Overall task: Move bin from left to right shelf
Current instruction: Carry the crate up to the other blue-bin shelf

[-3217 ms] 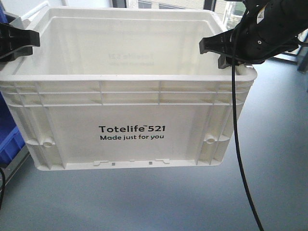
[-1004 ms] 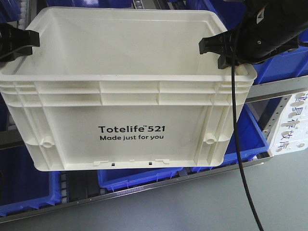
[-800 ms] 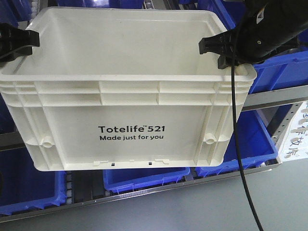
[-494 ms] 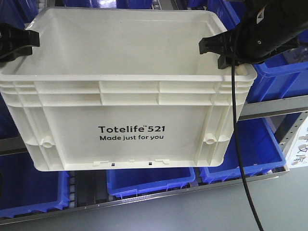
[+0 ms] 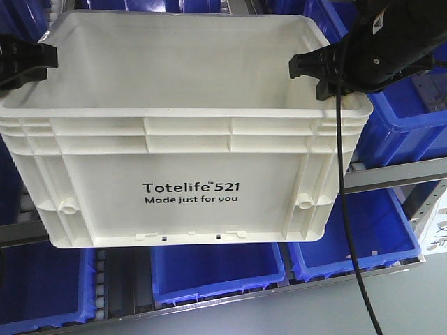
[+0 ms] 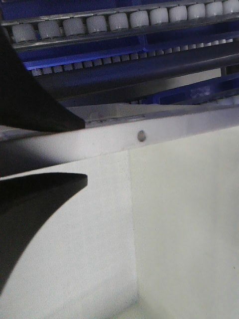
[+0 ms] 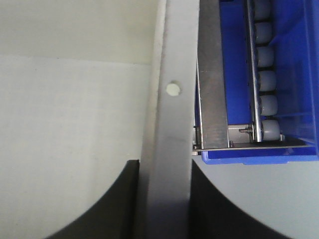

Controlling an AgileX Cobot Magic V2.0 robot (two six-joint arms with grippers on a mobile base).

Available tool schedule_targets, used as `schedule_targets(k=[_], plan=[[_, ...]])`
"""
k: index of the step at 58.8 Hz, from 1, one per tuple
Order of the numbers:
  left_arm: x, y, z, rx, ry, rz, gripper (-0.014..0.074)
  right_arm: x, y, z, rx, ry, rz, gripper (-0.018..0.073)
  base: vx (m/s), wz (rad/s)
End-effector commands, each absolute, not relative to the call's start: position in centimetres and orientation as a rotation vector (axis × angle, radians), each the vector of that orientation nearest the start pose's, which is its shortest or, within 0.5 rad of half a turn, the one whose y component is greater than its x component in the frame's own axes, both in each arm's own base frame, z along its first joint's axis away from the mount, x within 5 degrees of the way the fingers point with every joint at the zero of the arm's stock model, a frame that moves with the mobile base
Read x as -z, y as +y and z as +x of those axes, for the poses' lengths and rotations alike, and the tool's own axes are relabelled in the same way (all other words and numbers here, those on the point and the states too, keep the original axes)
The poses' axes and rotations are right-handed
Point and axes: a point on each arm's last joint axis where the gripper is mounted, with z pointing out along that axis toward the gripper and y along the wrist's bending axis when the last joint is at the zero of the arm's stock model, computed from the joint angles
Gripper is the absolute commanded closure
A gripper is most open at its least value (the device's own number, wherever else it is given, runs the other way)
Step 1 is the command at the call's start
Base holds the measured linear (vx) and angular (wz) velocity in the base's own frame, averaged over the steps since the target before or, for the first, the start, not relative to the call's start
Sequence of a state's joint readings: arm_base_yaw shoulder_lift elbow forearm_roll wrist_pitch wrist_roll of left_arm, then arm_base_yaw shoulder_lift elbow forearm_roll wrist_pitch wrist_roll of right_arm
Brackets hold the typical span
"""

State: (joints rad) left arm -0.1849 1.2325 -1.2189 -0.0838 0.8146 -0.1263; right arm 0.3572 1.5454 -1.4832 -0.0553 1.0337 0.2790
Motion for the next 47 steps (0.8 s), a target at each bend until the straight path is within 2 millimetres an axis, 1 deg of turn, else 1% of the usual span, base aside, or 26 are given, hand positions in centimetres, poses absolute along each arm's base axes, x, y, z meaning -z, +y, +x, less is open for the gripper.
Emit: schedule_targets(k=[1,26,47], plan=[[-41.22,-4.98,24.85,0.236,2.129,0.065,0.0494,-39.3,10.15,30.83,-0.138,2.378,-0.132,0.054,0.11,-0.02],[-41.22,-4.98,24.85,0.236,2.129,0.065,0.0494,-39.3,10.15,30.83,-0.138,2.377,-0.132,0.054,0.09,0.01],[-41.22,-4.98,24.85,0.236,2.129,0.065,0.0494,-39.3,10.15,30.83,-0.138,2.377,-0.132,0.054,0.03,0.03]])
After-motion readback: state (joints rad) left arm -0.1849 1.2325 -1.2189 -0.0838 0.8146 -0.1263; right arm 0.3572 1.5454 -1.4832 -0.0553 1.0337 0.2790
